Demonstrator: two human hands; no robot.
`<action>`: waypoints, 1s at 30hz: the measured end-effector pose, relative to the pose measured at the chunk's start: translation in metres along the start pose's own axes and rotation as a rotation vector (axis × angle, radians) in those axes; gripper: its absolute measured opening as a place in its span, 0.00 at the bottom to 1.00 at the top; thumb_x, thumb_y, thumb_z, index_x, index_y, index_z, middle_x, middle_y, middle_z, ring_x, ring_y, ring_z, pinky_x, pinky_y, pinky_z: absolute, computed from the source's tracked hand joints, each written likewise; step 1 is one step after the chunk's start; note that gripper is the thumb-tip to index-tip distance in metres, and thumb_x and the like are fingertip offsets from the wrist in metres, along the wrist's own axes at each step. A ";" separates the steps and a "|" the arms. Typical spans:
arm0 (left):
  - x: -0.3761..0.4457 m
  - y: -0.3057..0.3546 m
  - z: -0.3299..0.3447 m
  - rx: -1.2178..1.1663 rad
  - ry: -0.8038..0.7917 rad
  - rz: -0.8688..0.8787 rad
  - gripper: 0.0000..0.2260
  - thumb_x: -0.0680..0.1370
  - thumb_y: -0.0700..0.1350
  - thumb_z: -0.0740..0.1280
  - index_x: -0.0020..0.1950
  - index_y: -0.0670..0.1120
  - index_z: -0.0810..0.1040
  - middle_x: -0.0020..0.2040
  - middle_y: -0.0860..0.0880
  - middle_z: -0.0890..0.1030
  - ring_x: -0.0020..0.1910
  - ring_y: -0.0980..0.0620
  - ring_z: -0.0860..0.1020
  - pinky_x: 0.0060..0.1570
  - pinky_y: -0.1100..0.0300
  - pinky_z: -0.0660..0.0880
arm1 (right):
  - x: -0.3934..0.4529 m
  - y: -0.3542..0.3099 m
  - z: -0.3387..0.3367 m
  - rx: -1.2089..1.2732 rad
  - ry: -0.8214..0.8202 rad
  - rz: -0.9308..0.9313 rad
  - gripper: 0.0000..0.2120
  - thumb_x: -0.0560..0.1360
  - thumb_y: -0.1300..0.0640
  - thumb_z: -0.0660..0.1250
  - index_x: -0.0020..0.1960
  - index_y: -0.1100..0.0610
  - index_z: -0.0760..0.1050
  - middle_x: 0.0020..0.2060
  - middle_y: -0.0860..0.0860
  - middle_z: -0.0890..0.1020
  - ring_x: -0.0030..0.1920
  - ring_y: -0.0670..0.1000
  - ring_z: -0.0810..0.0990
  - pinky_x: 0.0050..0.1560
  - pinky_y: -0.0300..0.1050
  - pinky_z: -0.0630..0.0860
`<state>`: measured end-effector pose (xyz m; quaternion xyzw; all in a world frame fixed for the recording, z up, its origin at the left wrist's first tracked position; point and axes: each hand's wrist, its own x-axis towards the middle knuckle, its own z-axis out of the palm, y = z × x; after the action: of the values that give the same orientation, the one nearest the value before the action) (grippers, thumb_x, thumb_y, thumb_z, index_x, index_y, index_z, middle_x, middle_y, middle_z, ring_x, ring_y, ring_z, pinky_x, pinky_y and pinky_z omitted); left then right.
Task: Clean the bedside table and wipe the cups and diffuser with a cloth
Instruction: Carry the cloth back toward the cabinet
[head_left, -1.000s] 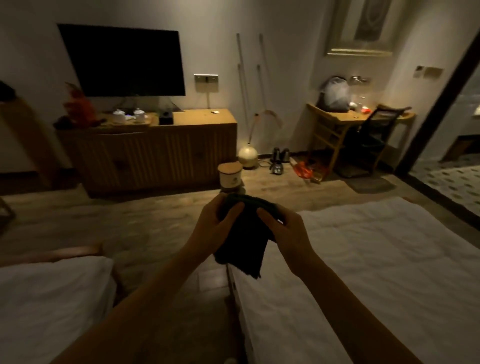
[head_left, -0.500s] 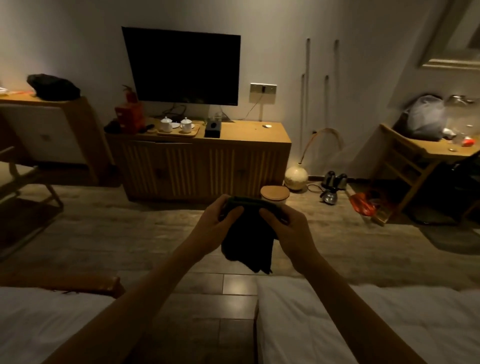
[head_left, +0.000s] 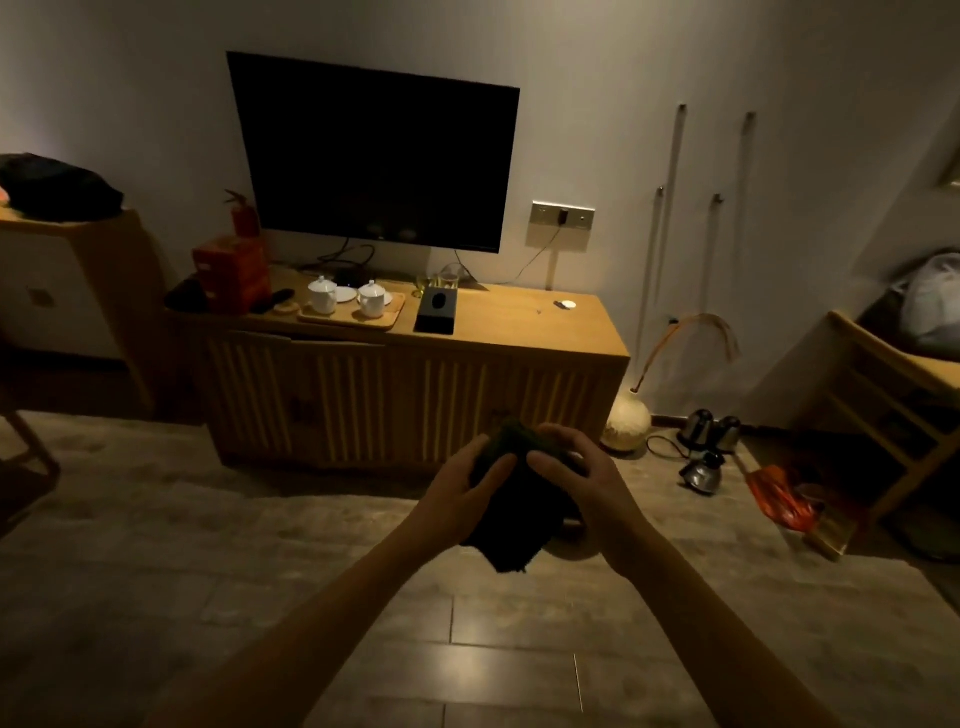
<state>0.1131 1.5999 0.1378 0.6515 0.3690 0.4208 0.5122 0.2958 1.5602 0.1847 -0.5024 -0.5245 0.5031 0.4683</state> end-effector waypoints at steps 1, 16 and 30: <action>0.012 -0.001 -0.004 0.069 -0.035 0.025 0.13 0.80 0.59 0.64 0.60 0.54 0.75 0.51 0.49 0.82 0.46 0.47 0.84 0.45 0.43 0.83 | 0.008 -0.004 -0.004 -0.017 -0.014 0.001 0.22 0.69 0.47 0.76 0.62 0.47 0.76 0.54 0.46 0.82 0.50 0.46 0.84 0.41 0.37 0.81; 0.387 -0.117 -0.110 -0.029 -0.276 -0.269 0.16 0.75 0.59 0.72 0.56 0.50 0.81 0.53 0.48 0.83 0.53 0.49 0.84 0.46 0.56 0.82 | 0.402 0.056 -0.084 -0.580 0.254 -0.310 0.13 0.80 0.41 0.59 0.57 0.46 0.75 0.45 0.41 0.81 0.45 0.41 0.82 0.40 0.42 0.82; 0.716 -0.257 -0.161 0.505 0.289 -0.258 0.22 0.80 0.68 0.51 0.51 0.51 0.72 0.40 0.53 0.80 0.38 0.59 0.78 0.40 0.51 0.78 | 0.750 0.130 -0.134 -0.630 0.430 0.019 0.15 0.81 0.35 0.55 0.49 0.44 0.73 0.38 0.43 0.80 0.39 0.41 0.78 0.36 0.44 0.73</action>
<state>0.2190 2.3620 0.0281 0.6395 0.6101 0.3357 0.3258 0.3938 2.3154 0.0512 -0.7207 -0.5385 0.2049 0.3855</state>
